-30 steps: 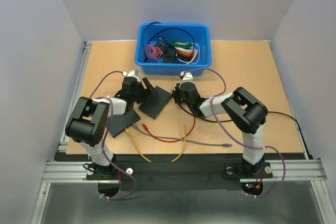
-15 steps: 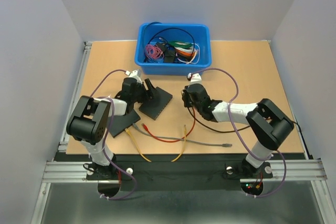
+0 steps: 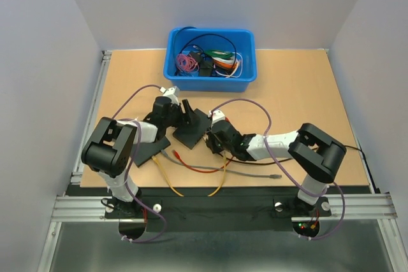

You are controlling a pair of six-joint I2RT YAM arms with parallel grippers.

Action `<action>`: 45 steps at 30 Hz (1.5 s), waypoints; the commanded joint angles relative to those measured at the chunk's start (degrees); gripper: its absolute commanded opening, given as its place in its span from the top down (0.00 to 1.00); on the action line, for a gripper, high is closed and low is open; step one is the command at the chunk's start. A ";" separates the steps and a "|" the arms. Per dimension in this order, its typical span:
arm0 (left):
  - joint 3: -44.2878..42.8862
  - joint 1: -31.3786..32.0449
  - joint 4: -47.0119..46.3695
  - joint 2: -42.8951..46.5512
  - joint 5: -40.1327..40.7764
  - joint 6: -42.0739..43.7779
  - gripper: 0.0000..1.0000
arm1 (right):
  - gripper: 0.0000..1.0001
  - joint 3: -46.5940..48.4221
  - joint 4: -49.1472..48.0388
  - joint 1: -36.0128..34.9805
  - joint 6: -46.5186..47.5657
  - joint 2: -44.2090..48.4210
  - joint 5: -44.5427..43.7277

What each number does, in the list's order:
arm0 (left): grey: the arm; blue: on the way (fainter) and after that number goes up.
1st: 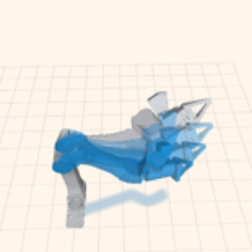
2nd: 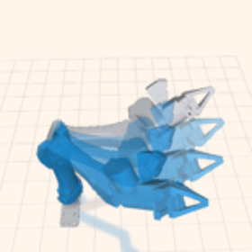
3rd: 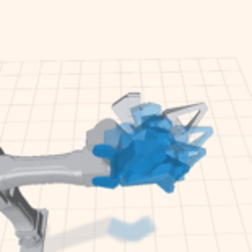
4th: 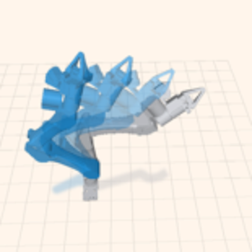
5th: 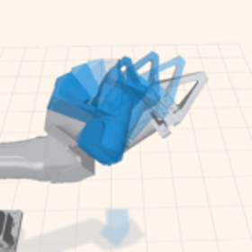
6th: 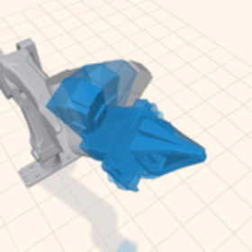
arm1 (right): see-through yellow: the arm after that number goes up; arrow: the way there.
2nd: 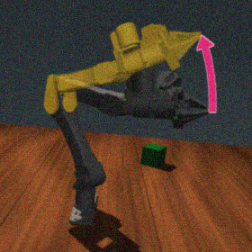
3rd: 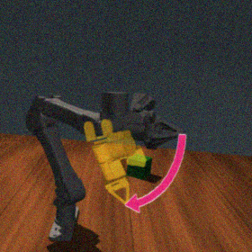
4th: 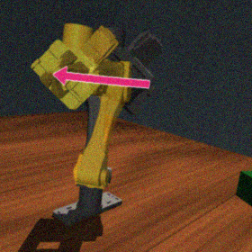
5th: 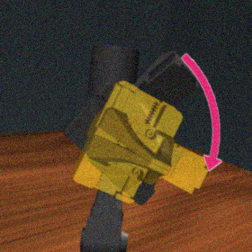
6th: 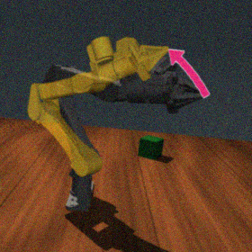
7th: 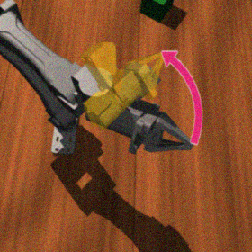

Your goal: Insert the plug into the switch port

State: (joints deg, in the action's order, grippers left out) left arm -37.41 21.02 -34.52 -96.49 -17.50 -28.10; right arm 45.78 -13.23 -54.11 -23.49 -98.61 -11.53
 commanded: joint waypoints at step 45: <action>4.45 4.21 3.32 6.66 8.62 1.91 0.27 | 0.99 8.89 12.97 -9.97 -3.32 -2.73 -15.45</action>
State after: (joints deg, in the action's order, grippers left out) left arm -32.58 24.67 -33.39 -91.09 -8.69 -26.85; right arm 52.77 -2.72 -63.55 -26.59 -101.67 -23.73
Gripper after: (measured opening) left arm 0.737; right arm 0.077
